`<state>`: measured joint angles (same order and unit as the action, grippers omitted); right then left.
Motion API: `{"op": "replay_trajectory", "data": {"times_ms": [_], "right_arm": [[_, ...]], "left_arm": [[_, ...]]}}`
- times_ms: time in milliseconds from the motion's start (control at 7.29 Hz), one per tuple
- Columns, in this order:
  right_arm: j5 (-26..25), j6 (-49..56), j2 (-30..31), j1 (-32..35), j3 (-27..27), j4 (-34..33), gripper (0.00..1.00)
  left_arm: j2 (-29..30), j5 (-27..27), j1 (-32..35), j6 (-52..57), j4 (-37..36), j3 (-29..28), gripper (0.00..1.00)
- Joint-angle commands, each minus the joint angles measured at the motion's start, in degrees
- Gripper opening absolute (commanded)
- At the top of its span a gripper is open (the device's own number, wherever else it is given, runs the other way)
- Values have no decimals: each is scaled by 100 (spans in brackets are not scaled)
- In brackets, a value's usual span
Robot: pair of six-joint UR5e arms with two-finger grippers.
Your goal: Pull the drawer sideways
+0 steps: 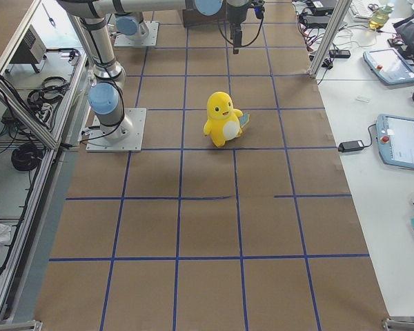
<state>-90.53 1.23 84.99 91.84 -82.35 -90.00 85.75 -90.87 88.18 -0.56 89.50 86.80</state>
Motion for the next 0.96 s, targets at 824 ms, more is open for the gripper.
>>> {"op": "replay_trajectory", "data": {"times_ms": [824], "right_arm": [[0,0,0,0,0,0,100]], "left_arm": [[363,-423,24,-418,278,-268,100]]}}
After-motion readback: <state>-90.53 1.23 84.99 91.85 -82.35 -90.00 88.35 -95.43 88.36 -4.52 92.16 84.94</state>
